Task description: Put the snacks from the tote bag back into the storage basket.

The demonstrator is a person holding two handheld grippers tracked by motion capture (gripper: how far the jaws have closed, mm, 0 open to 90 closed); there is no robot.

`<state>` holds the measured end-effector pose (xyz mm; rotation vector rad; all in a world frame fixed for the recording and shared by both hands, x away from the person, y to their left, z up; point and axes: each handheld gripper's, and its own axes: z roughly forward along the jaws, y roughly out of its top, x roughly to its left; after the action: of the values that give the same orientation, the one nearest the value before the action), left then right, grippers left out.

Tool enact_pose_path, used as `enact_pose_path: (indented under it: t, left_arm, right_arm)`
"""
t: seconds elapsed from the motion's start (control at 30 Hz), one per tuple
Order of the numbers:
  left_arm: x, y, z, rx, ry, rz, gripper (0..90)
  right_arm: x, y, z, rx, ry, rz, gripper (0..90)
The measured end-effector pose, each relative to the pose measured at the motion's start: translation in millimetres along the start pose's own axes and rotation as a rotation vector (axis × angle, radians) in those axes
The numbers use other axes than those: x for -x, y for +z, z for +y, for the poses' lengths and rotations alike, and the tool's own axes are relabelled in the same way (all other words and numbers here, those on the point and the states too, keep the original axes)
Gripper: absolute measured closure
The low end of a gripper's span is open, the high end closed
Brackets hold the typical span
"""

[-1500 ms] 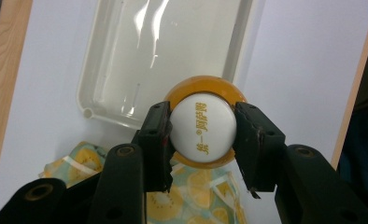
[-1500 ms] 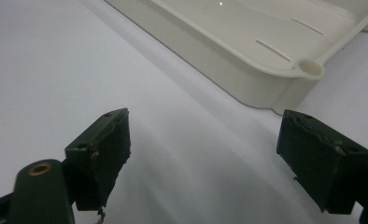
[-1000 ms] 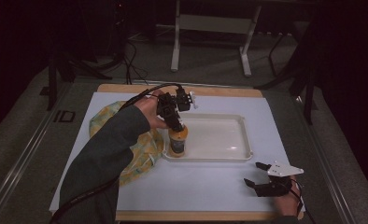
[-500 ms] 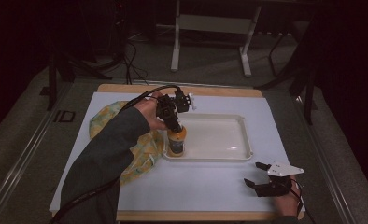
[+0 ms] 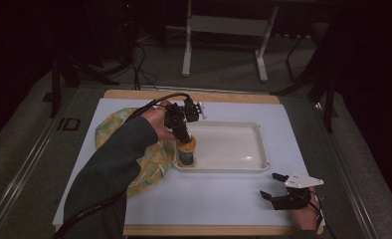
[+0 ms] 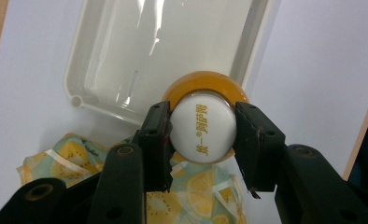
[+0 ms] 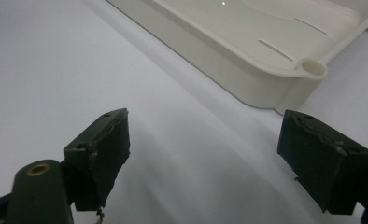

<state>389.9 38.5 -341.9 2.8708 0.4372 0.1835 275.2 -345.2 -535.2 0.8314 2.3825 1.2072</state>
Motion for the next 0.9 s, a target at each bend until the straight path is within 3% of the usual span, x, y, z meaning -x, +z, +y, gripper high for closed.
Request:
enact_pose_path:
  t: [0.63, 0.9]
  left_arm:
    - [-1.6, 11.1, 0.5, -0.034, -0.015, -0.013, 58.7]
    - [1.8, 14.0, 7.0, -0.040, 0.003, -0.033, 59.0]
  right_arm:
    - [0.2, 0.1, 0.0, 0.000, 0.001, 0.001, 16.5]
    - [0.0, 0.2, 0.0, -0.001, 0.001, 0.001, 16.5]
